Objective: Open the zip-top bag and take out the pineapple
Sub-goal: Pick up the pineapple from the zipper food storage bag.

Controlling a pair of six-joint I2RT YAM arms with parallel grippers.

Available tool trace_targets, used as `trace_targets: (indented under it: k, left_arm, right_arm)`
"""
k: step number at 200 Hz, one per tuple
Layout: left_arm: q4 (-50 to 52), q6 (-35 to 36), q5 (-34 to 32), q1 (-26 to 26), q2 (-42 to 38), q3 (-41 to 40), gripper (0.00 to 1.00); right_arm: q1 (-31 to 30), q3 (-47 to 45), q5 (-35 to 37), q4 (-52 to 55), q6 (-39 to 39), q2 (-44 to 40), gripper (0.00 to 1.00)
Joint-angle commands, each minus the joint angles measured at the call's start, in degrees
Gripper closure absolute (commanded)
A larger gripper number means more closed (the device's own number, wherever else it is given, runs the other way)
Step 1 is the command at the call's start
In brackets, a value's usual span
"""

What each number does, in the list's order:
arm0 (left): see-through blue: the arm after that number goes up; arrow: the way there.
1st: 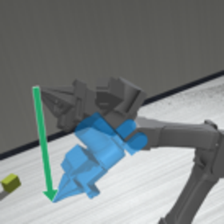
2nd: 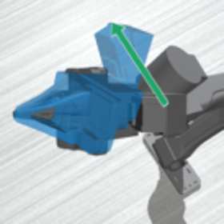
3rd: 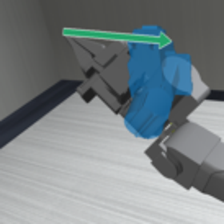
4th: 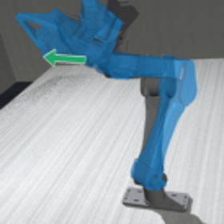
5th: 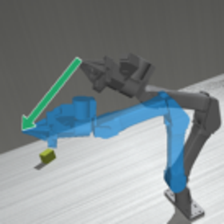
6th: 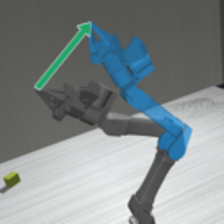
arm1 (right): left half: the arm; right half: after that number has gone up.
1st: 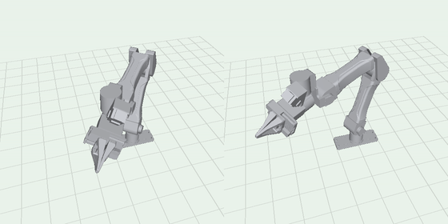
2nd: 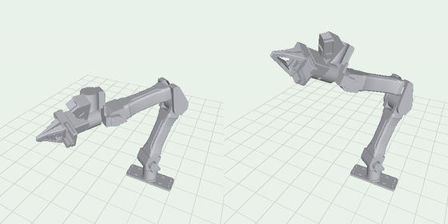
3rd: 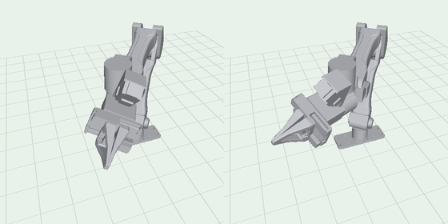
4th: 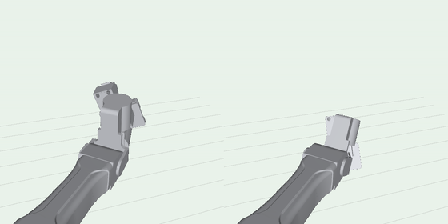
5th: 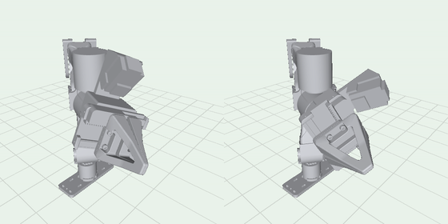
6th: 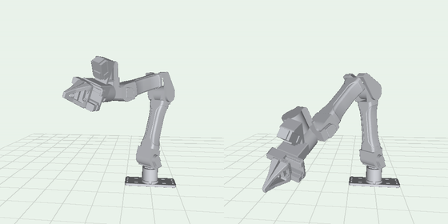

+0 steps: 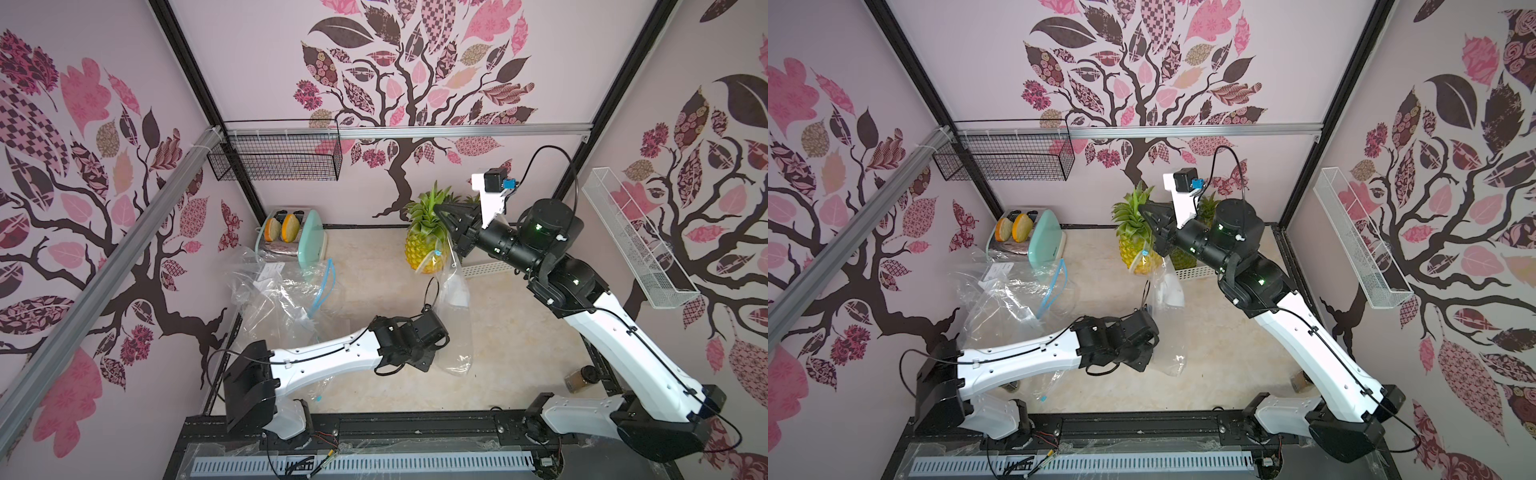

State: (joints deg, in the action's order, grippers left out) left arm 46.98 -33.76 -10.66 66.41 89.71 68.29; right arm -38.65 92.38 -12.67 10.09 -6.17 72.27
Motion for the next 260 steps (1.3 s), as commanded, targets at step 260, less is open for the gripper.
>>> trace_targets:
  k: [260]
  left_arm:
    - [-27.07,24.61,0.39,0.39,7.04,7.63,1.00]
  right_arm:
    - [0.19,2.43,-9.04,-12.98,-10.91,-3.45,1.00]
